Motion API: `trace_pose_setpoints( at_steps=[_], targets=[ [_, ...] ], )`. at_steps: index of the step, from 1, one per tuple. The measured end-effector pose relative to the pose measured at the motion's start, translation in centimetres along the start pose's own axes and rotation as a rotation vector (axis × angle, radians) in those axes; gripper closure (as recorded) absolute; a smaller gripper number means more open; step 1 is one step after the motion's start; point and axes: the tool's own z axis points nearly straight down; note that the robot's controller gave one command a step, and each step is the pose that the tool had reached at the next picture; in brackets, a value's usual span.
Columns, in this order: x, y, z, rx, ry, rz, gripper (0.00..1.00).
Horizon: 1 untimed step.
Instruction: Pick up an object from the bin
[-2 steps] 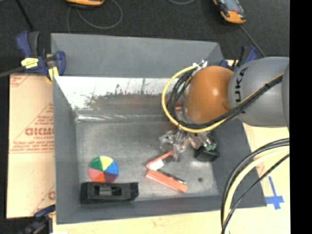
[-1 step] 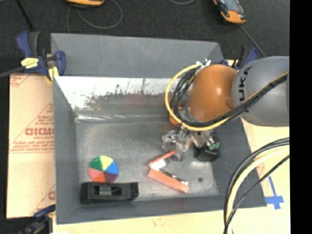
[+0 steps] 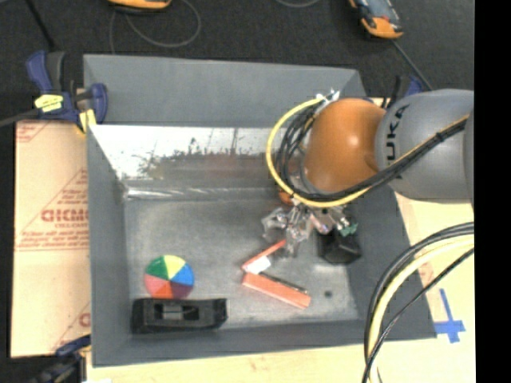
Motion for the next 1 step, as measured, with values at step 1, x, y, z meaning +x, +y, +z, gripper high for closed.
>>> trace_pose_setpoints(
  at_steps=[1],
  targets=[
    [2.17,-1.34,0.89,-0.004,-0.004,-0.027,1.00]
  ],
)
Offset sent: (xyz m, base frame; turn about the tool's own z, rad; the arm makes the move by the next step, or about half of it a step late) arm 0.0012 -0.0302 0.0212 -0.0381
